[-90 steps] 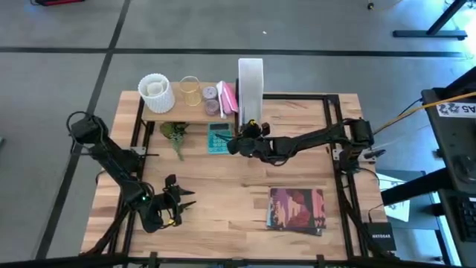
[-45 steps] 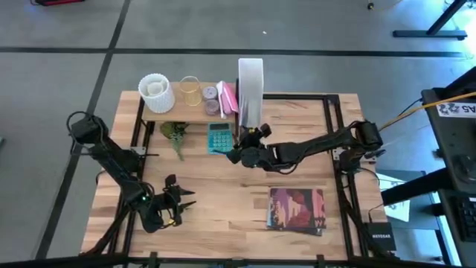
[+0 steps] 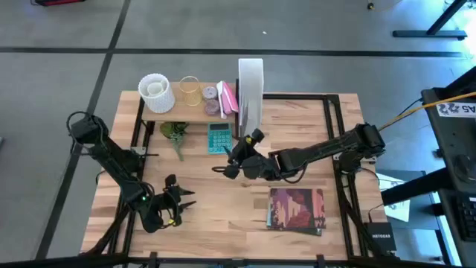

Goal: Stock shelves
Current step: Adjust the pink stapler on the shelf

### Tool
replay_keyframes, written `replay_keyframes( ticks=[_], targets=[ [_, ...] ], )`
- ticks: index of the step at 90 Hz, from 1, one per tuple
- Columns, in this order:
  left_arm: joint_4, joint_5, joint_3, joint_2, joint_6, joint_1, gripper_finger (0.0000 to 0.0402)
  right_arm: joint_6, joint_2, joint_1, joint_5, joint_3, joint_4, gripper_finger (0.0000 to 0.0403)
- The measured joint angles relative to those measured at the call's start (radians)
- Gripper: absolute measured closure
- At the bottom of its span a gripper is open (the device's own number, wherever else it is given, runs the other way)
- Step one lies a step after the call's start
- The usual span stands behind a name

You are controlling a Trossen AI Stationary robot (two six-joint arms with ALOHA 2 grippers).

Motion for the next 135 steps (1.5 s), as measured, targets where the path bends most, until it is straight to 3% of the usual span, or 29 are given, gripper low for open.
replay_keyframes(
  ticks=[7, 20, 29, 47, 59, 79, 90, 111, 127, 135],
  targets=[
    [0.022, -0.054, 0.000, 0.000, 0.001, 0.004, 0.0260, -0.026, 0.000, 0.000, -0.058, 0.003, 0.017, 0.0205],
    [0.153, -0.226, 0.000, 0.000, 0.116, 0.040, 0.0260, -0.051, 0.002, 0.027, -0.062, 0.004, -0.020, 0.0205],
    [0.278, -0.227, 0.005, 0.000, 0.296, 0.097, 0.0260, -0.021, 0.002, 0.078, -0.054, 0.004, -0.089, 0.0205],
    [0.344, -0.095, 0.081, -0.003, 0.539, 0.264, 0.0260, 0.215, 0.003, 0.248, 0.030, 0.004, -0.329, 0.0205],
    [0.298, 0.102, 0.154, -0.042, 0.656, 0.415, 0.0261, 0.441, 0.003, 0.368, 0.124, 0.002, -0.481, 0.0205],
    [0.076, 0.347, 0.347, -0.109, 0.826, 0.688, 0.0289, 0.647, 0.010, 0.499, 0.253, -0.069, -0.427, 0.0205],
    [0.010, 0.487, 0.440, -0.102, 0.916, 0.833, 0.0315, 0.688, 0.037, 0.519, 0.297, -0.094, -0.386, 0.0205],
    [-0.002, 0.504, 0.467, -0.099, 1.066, 1.044, 0.0351, 0.689, 0.089, 0.518, 0.293, -0.096, -0.315, 0.0205],
    [-0.010, 0.708, 0.468, -0.088, 1.034, 1.170, 0.0365, 0.688, 0.101, 0.518, 0.294, -0.096, -0.297, 0.0205],
    [-0.051, 0.747, 0.468, -0.082, 1.017, 1.198, 0.0370, 0.688, 0.101, 0.518, 0.297, -0.096, -0.293, 0.0205]
  ],
)
